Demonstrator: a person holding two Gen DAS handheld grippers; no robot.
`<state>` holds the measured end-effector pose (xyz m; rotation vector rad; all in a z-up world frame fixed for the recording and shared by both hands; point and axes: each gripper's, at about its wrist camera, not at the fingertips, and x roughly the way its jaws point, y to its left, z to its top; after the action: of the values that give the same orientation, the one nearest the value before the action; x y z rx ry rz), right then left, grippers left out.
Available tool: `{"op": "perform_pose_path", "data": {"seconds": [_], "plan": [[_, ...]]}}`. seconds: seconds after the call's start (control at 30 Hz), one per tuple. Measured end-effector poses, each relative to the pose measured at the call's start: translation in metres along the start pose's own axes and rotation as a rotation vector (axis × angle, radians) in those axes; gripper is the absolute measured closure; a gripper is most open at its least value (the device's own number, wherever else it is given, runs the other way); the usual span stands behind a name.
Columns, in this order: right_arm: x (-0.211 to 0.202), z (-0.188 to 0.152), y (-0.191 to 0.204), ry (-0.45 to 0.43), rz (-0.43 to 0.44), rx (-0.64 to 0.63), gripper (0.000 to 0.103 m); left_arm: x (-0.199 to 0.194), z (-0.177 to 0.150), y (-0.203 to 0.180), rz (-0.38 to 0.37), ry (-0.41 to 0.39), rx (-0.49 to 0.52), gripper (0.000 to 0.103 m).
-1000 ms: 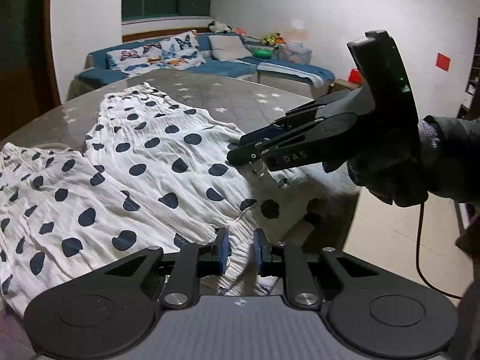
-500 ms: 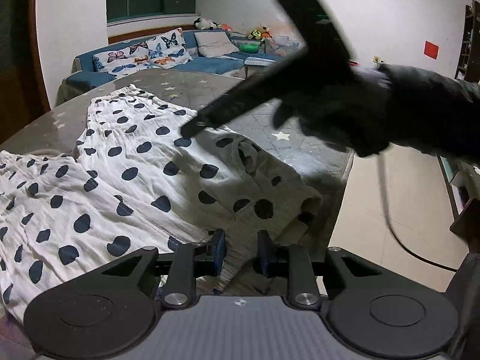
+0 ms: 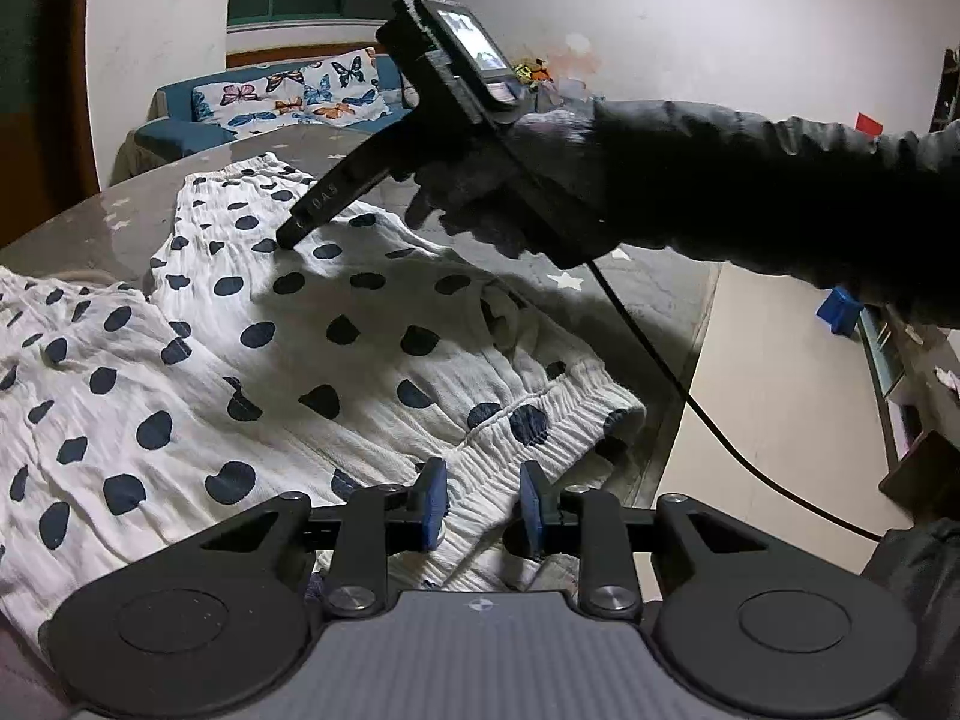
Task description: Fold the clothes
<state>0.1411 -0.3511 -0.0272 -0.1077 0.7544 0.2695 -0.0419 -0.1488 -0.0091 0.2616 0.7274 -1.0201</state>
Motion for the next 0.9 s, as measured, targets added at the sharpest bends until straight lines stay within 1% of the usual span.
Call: {"op": "perform_pose_path", "data": {"seconds": [0.1,0.2,0.23,0.37,0.47,0.57,0.63,0.67,0.77,0.9], "plan": [[0.004,0.006,-0.004,-0.005,-0.021,0.001,0.059,-0.007,0.0,0.001,0.01,-0.024,-0.028,0.072],[-0.002,0.008,-0.002,-0.018,-0.023,-0.009,0.058,-0.018,0.0,0.003,0.04,-0.056,-0.049,0.066],[-0.005,0.007,0.001,-0.025,-0.02,-0.018,0.058,-0.023,0.0,0.005,0.053,-0.066,-0.057,0.066],[-0.024,0.004,0.015,-0.05,0.003,-0.054,0.055,-0.044,-0.002,0.019,0.14,-0.112,-0.106,0.066],[-0.039,-0.003,0.033,-0.059,0.05,-0.085,0.054,-0.056,-0.004,0.038,0.215,-0.135,-0.17,0.066],[-0.049,-0.012,0.052,-0.061,0.097,-0.126,0.053,-0.061,-0.008,0.059,0.287,-0.135,-0.234,0.068],[-0.056,-0.018,0.066,-0.063,0.128,-0.162,0.05,-0.063,-0.013,0.073,0.321,-0.125,-0.28,0.068],[-0.06,-0.021,0.072,-0.064,0.141,-0.179,0.048,-0.064,-0.017,0.079,0.33,-0.12,-0.3,0.068],[-0.066,-0.028,0.085,-0.064,0.163,-0.217,0.048,-0.068,-0.029,0.091,0.358,-0.097,-0.351,0.07],[-0.067,-0.035,0.088,-0.044,0.171,-0.203,0.047,-0.071,-0.045,0.096,0.393,-0.071,-0.371,0.07]]}}
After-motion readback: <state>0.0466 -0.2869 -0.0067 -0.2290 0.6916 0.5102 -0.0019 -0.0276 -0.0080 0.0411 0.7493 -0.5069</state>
